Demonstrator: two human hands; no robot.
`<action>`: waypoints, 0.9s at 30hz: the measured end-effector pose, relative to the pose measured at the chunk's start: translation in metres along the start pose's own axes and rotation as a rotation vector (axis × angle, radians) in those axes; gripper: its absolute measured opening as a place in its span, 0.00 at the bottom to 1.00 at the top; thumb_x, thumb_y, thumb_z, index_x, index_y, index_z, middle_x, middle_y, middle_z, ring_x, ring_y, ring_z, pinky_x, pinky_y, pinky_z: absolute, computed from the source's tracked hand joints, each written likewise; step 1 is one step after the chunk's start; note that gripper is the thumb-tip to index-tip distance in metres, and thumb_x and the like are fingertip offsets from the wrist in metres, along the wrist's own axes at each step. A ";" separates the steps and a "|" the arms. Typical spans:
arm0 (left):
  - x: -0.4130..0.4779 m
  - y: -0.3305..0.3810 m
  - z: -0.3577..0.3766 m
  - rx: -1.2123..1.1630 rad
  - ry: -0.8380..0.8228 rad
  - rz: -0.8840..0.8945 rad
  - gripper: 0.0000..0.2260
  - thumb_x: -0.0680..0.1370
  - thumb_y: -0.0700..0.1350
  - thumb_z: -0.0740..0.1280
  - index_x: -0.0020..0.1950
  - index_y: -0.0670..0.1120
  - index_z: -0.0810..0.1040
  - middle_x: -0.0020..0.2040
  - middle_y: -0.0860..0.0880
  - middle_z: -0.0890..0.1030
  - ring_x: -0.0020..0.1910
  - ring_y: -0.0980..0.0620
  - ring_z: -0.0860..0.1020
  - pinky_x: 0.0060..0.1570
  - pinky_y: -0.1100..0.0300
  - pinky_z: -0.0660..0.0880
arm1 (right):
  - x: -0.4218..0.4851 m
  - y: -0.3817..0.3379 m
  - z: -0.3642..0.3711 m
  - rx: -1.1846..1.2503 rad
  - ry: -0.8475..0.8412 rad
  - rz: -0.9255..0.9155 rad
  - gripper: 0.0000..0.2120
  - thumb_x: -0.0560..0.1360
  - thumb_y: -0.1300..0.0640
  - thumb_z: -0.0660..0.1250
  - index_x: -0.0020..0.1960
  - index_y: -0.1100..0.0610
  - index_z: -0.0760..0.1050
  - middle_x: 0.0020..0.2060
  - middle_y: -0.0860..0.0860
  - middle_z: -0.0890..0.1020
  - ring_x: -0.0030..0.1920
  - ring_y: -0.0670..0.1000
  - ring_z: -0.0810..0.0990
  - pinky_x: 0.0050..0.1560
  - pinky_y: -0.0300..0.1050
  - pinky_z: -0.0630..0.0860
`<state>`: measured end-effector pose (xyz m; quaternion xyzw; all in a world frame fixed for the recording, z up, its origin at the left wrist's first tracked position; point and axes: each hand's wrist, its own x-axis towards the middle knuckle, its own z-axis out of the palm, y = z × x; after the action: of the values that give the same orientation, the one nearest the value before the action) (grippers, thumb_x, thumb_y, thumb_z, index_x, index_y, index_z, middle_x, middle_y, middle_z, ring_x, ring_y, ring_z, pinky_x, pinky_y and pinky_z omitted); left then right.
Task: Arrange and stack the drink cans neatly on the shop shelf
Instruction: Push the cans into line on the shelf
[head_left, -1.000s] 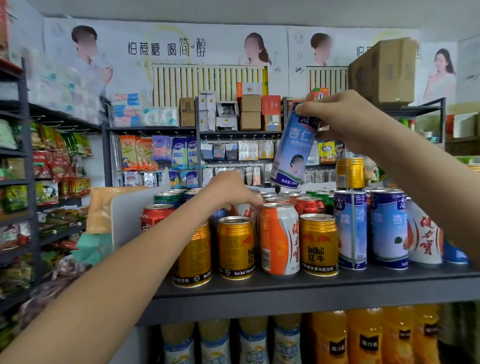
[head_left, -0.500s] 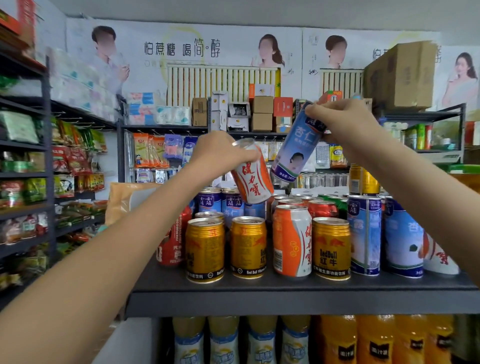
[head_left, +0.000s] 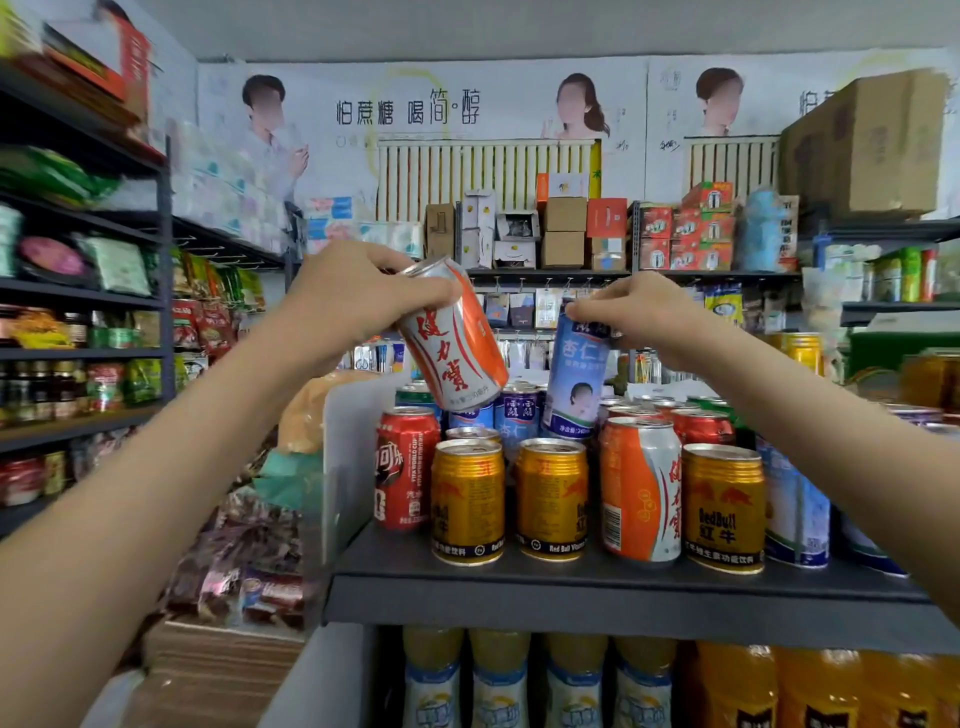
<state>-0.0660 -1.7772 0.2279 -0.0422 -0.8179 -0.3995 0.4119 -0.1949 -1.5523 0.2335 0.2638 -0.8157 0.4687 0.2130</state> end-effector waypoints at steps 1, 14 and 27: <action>-0.003 -0.005 -0.002 0.010 -0.003 -0.011 0.10 0.64 0.54 0.76 0.40 0.52 0.82 0.40 0.52 0.83 0.43 0.52 0.82 0.48 0.51 0.80 | 0.002 0.001 0.001 -0.007 -0.005 0.009 0.22 0.71 0.50 0.73 0.50 0.70 0.79 0.47 0.62 0.82 0.47 0.57 0.80 0.53 0.53 0.79; -0.021 -0.034 -0.024 -0.004 0.001 -0.094 0.22 0.53 0.61 0.74 0.43 0.53 0.82 0.45 0.51 0.84 0.46 0.51 0.82 0.50 0.48 0.79 | 0.016 0.029 0.029 -0.414 -0.293 0.069 0.34 0.63 0.41 0.76 0.53 0.71 0.78 0.49 0.65 0.82 0.45 0.60 0.83 0.53 0.54 0.79; -0.036 -0.048 -0.024 0.032 -0.023 -0.095 0.22 0.52 0.65 0.72 0.42 0.58 0.82 0.46 0.54 0.84 0.49 0.50 0.81 0.53 0.48 0.78 | 0.022 0.031 0.039 -0.479 -0.527 0.135 0.26 0.71 0.50 0.73 0.60 0.68 0.75 0.58 0.59 0.78 0.47 0.53 0.79 0.48 0.44 0.79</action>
<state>-0.0458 -1.8166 0.1807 -0.0017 -0.8300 -0.4051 0.3835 -0.2353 -1.5783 0.2086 0.2636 -0.9449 0.1931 0.0198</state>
